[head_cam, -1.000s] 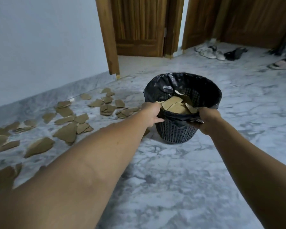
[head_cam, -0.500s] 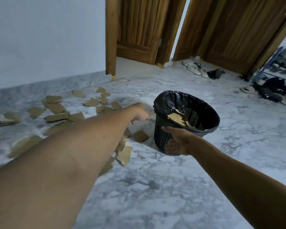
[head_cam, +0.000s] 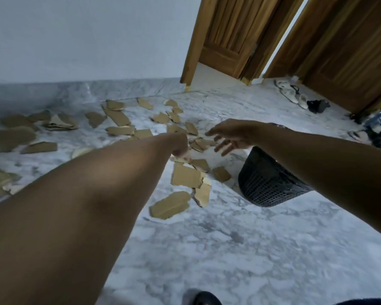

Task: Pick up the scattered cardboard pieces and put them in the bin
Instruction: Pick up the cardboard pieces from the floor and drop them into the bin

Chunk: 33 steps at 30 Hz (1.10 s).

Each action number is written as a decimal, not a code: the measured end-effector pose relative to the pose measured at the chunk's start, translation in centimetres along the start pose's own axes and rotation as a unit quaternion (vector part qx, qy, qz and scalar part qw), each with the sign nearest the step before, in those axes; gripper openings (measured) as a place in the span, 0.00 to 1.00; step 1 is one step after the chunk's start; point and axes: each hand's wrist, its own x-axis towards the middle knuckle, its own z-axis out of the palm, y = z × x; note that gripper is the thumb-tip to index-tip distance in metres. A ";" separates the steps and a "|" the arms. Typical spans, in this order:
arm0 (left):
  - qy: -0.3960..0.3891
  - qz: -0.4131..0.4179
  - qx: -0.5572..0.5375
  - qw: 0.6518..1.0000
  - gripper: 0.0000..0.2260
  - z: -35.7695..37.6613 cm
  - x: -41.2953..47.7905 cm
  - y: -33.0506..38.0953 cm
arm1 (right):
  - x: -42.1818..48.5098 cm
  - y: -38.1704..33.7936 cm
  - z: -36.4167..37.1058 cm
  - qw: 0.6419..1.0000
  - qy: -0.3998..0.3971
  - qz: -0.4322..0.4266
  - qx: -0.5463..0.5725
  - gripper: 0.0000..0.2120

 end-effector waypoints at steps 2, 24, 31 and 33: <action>0.076 -0.027 -0.094 0.992 0.16 -0.8 0.1 -3.3 | 1.3 -0.8 2.4 0.998 -0.051 0.005 -0.040 0.30; 0.068 -0.221 -0.020 0.973 0.40 17.2 -7.7 -28.2 | 13.6 -3.4 33.6 0.593 -0.178 -0.539 -0.571 0.43; 0.077 -0.237 -0.007 0.969 0.22 16.6 -7.7 -29.0 | 15.1 -4.0 34.6 0.576 -0.137 -0.566 -0.574 0.31; 0.108 -0.239 -0.048 0.964 0.18 15.8 -7.6 -29.9 | 14.8 -4.6 34.7 0.563 -0.136 -0.567 -0.586 0.27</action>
